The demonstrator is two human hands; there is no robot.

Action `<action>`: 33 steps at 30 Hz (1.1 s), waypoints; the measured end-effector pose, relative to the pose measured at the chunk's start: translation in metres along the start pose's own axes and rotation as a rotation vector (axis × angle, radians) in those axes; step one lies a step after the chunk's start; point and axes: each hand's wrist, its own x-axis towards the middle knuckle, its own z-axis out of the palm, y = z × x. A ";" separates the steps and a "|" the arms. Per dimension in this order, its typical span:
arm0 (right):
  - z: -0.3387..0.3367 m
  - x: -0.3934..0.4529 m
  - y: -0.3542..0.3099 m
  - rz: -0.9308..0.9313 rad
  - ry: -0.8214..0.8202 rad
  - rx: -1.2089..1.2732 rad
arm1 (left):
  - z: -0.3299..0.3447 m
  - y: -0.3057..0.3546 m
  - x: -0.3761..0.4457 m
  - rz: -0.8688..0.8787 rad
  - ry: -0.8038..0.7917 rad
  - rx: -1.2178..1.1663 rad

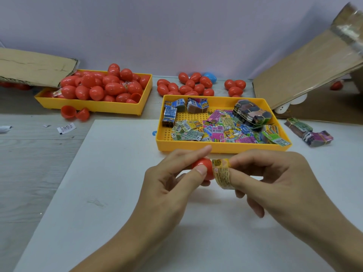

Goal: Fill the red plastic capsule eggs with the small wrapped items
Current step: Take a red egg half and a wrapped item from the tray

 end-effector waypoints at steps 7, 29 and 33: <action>0.001 0.001 -0.001 -0.019 0.017 -0.056 | 0.000 -0.001 0.000 0.004 -0.007 -0.001; -0.012 0.006 0.003 0.013 -0.098 -0.065 | 0.000 -0.002 -0.001 -0.040 0.012 -0.018; -0.010 0.004 0.002 0.002 -0.076 -0.142 | 0.001 0.000 -0.001 -0.033 -0.012 -0.015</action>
